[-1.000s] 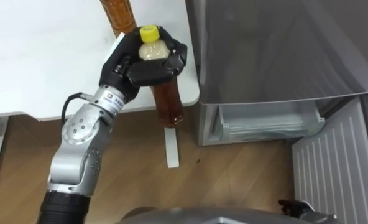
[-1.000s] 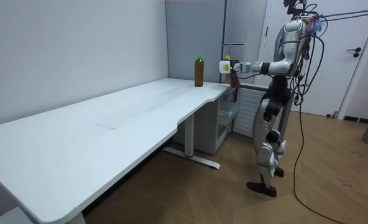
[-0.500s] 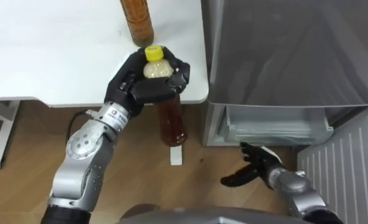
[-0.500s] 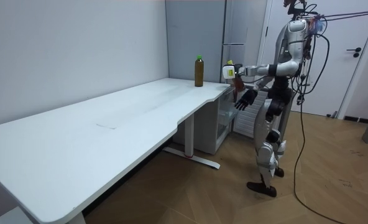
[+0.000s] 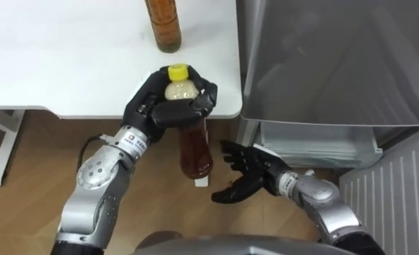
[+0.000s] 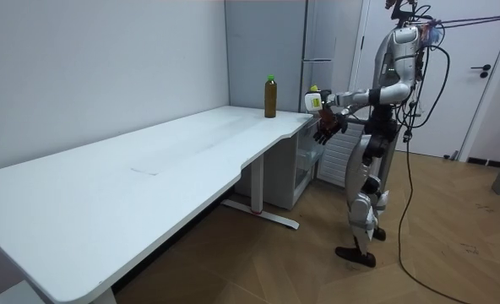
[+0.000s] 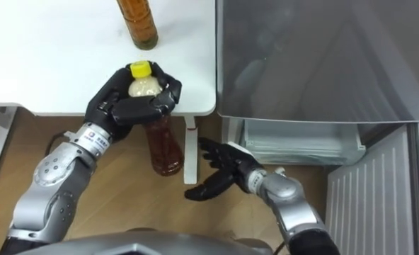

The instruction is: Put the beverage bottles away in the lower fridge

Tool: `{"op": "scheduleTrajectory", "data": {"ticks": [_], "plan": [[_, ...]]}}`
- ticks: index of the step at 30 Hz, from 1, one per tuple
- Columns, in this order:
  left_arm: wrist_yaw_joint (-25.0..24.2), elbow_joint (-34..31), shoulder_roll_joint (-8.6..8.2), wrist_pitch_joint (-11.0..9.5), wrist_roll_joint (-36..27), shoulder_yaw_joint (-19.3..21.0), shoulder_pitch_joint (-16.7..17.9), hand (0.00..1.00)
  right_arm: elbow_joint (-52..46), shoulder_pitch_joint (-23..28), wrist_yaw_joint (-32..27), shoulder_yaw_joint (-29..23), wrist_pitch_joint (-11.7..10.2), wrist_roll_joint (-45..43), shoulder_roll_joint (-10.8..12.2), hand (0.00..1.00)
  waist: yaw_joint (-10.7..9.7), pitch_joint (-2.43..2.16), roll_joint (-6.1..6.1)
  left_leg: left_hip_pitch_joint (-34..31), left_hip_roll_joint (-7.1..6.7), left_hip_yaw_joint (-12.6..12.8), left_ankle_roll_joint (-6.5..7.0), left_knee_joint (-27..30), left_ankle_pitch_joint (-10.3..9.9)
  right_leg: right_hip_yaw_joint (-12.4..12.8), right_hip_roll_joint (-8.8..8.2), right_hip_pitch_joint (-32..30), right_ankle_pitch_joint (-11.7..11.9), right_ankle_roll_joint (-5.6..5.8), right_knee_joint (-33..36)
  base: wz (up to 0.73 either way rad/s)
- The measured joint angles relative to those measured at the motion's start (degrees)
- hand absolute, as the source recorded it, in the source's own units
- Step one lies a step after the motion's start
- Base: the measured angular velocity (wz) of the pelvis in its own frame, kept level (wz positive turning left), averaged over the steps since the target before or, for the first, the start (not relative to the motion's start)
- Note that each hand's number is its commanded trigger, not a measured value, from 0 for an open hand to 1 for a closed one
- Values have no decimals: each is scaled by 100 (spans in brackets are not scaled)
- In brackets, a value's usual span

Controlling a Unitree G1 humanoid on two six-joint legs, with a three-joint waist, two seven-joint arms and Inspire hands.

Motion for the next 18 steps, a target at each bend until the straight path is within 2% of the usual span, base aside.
{"op": "scheduleTrajectory", "data": {"ticks": [11, 14, 18], "plan": [[-80, 147, -1, -7, -1, -143, 2, 100, -275, 3, 612, 239, -6, -233, 14, 0, 178, 28, -39, -286, -6, -152, 7, 170, 0, -124, -3, -164, -5, 2, 177, 6], [-91, 151, -5, -7, -2, -146, 4, 100, -465, -1, 686, 266, -6, -232, 2, 0, 198, 62, -104, -359, -12, -163, 20, 226, 14, -150, -6, -213, -5, 2, 180, 7], [-91, 152, -1, -7, -9, -143, 2, 100, -574, 0, 762, 284, -6, -231, 9, 0, 202, 61, -183, -394, -29, -194, 22, 257, 13, -195, -19, -217, -6, 4, 175, 6]]}}
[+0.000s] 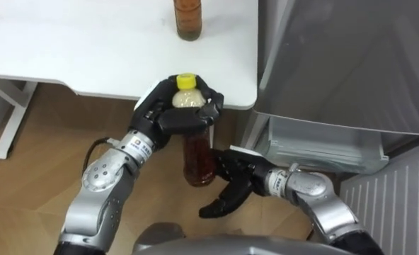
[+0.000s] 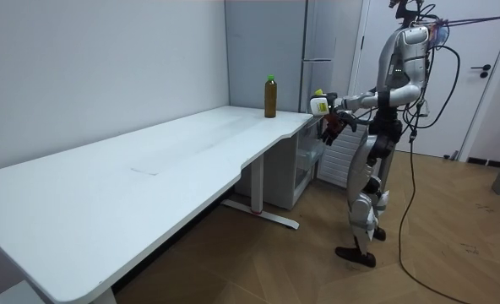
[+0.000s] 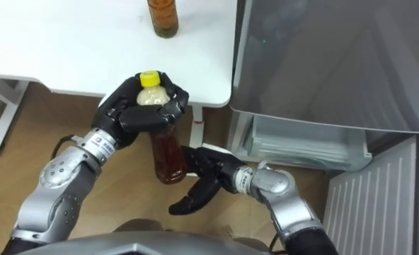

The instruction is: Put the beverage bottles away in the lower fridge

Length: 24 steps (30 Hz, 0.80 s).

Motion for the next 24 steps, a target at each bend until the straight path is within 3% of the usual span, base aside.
{"op": "scheduleTrajectory", "data": {"ticks": [5, 13, 24], "plan": [[12, 39, 28, -5, -32, -119, -9, 100, -62, -2, 49, 134, 0, 100, 9, 0, -21, 2, 5, -7, -14, -67, 0, -3, 0, -37, 7, 21, 0, 0, 0, 5], [19, 73, 100, -13, -9, -394, -10, 100, -63, -1, 47, 161, 3, 986, -50, 0, -15, 9, 23, -40, -14, -63, 0, -5, 0, -19, 8, 1, 0, 1, -1, 1], [-52, 81, 142, -13, -9, -459, -7, 100, -71, 0, 139, 121, 32, 1642, -37, 0, -28, 1, 136, -6, -18, -70, 1, -12, 2, -24, 7, 22, 1, 1, 2, 0]]}}
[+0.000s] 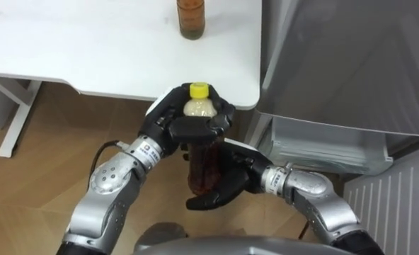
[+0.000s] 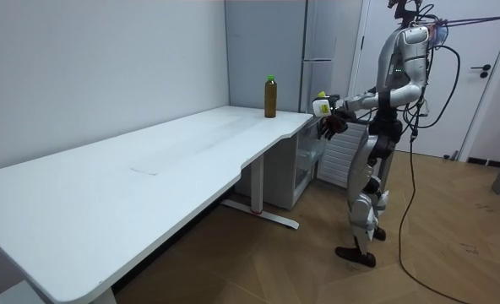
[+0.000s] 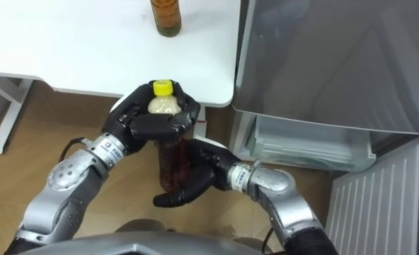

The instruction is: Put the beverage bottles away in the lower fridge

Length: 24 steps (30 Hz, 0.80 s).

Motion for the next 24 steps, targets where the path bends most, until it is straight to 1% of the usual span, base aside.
{"op": "scheduleTrajectory", "data": {"ticks": [1, 2, 3, 4, 8, 11, 19, 21, 24], "plan": [[0, 0, 3, 0, 0, -14, 0, 100, 0, 0, 1, -7, 1, 34, 1, 0, 0, 0, 0, 4, -1, 0, 0, 0, 0, 0, -1, 3, 0, 0, 3, 0], [0, 1, 4, 0, 3, -46, 0, 100, 0, 0, 5, -16, 0, 114, 0, 26, -1, 0, -1, 13, -2, 0, 1, -1, 0, 2, -3, 12, 0, 0, 4, 0], [-5, 1, 16, 0, 2, -77, 1, 100, 4, 0, 5, -21, 0, 252, -1, 62, 2, 0, -1, 21, -3, 0, 1, -1, 0, 1, -4, 17, 0, 0, 4, 0], [-7, 1, 23, 0, 2, -91, 3, 100, 4, 0, 4, -21, 0, 302, 1, 100, 0, 0, -1, 26, -2, 0, 1, -1, 0, 1, -4, 21, 0, 0, 3, 0], [-23, 1, 88, -1, 1, -194, 2, 100, 15, 5, -33, 8, 0, 663, -15, 100, -2, 2, 2, 35, -1, -1, 1, -2, 0, -8, -3, 37, 0, 0, 2, 0], [-30, 0, 111, -1, 1, -257, 2, 100, 19, 5, -106, 60, 0, 727, -25, 100, -4, 2, 5, -2, -2, -8, 1, 4, 0, -24, -4, 27, 0, 0, 0, 0], [-107, 1, 105, 2, -11, -349, 4, 100, 18, 5, -119, 130, -25, 725, -125, 100, -15, -9, 20, 10, -4, -11, 2, 8, 1, -24, -4, 41, 0, 0, -1, 0], [-100, 2, 103, 6, -124, -333, 4, 100, 17, 7, -72, 156, -67, 790, -146, 100, -23, -12, 25, 14, -3, -11, 2, 7, 1, -25, -2, 47, 0, 0, 0, 0], [-91, 2, 93, 6, -172, -331, 4, 100, 18, 9, -103, 183, -65, 862, -151, 100, -21, -23, 42, 16, -4, -11, 2, 6, 1, -26, -3, 51, 0, 0, 0, 0]]}}
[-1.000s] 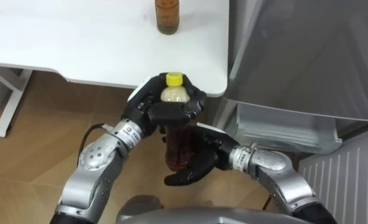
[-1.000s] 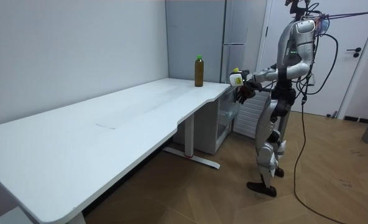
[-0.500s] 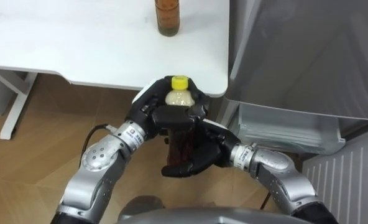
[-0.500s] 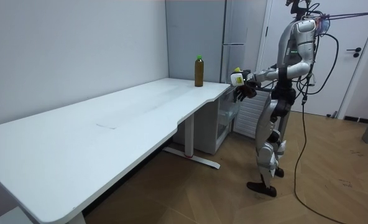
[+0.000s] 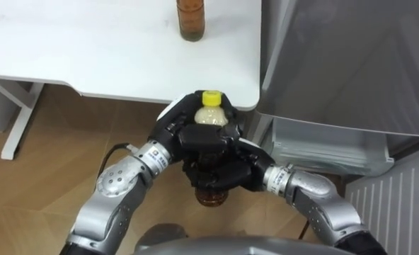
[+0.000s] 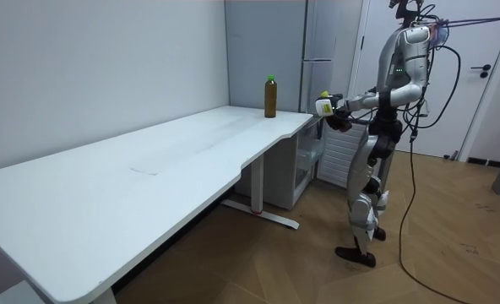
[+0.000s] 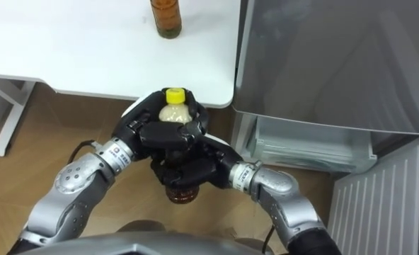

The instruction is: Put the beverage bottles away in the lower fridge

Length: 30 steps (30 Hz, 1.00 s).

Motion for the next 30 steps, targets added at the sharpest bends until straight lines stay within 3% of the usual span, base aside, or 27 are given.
{"op": "scheduleTrajectory", "data": {"ticks": [2, 3, 4, 5, 30], "plan": [[39, 0, -30, -1, -43, -2, 1, 96, 0, 4, -50, 0, 12, 54, 14, 100, 0, -2, 3, 10, 0, -1, 0, 0, 0, -2, 0, 11, 0, 0, -1, 0], [41, 0, -29, -1, -63, -2, 1, 81, 2, 9, -50, 1, 14, 94, 12, 100, -1, -2, 3, 35, -1, -2, 0, -3, 0, -3, 0, 35, 0, 0, -4, 0], [41, 0, -31, -1, -74, -2, 1, 21, 6, 10, -50, 2, 14, 122, 12, 100, -1, -5, 3, 42, -1, -2, 0, -4, 0, -3, 0, 42, 0, 0, -5, 0], [43, 0, -38, -1, -121, 20, 1, 0, 6, 10, -49, 2, 13, 189, 11, 100, -2, -5, 4, 46, -1, -1, 0, -4, 0, -3, 0, 46, 0, 0, -9, 0], [-4, -68, 12, -28, -161, 55, -4, 0, 107, 16, 11, 9, 37, 224, -58, 100, -11, -2, -85, 119, -42, -2, 10, -44, 5, -15, -40, 92, -40, 43, -25, 0]]}}
